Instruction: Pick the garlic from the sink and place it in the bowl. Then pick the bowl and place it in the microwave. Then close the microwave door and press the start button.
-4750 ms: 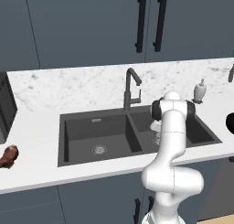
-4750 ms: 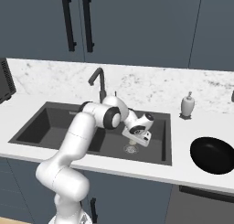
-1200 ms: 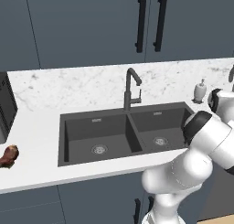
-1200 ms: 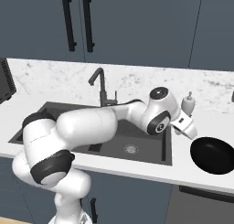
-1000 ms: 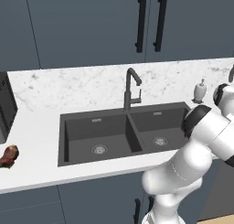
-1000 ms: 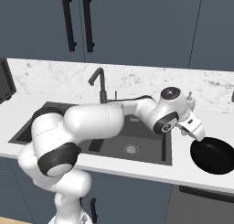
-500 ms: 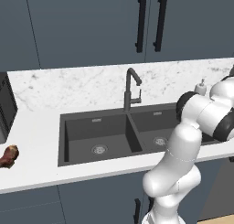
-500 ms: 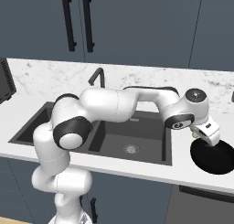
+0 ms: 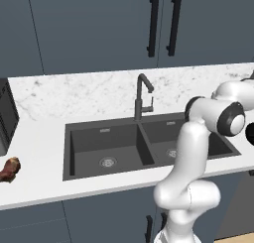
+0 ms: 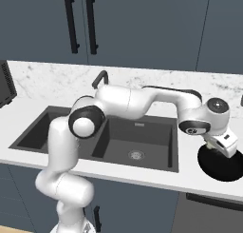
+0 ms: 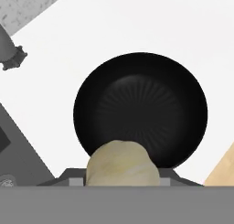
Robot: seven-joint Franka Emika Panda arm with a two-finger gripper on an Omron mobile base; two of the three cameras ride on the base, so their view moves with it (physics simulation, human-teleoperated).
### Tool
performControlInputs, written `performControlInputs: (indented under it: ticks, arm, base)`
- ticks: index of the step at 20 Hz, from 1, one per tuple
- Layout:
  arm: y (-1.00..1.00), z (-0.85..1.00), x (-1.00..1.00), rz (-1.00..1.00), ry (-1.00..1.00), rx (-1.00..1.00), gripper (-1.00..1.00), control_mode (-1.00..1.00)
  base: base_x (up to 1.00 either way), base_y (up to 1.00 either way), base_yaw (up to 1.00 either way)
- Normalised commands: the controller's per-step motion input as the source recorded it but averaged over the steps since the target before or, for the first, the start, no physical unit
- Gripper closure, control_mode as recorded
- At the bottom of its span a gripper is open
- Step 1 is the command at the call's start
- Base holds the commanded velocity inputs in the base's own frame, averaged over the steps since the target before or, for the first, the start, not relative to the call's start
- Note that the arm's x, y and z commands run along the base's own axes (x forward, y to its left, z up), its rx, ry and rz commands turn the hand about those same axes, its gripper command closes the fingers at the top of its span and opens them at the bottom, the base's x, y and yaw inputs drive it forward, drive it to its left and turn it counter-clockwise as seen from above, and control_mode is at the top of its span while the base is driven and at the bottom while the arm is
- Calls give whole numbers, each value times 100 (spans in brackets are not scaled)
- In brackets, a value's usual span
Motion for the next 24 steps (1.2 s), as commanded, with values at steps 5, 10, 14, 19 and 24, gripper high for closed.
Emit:
performControlInputs:
  ticks: [5, 10, 14, 19, 24]
  arm:
    - [-2, -39, 5, 0, 0, 0, 100, -100]
    - [-1, -42, 30, 0, 4, 0, 100, -100]
    - [-4, -42, 40, 0, 11, 0, 100, -100]
    - [-10, -35, 35, 0, 14, 0, 100, -100]
    - [-11, -40, 18, 1, 4, 1, 100, -100]
  base:
    - [0, 0, 0]
    - [0, 0, 0]
    - [0, 0, 0]
    - [0, 0, 0]
    - [0, 0, 0]
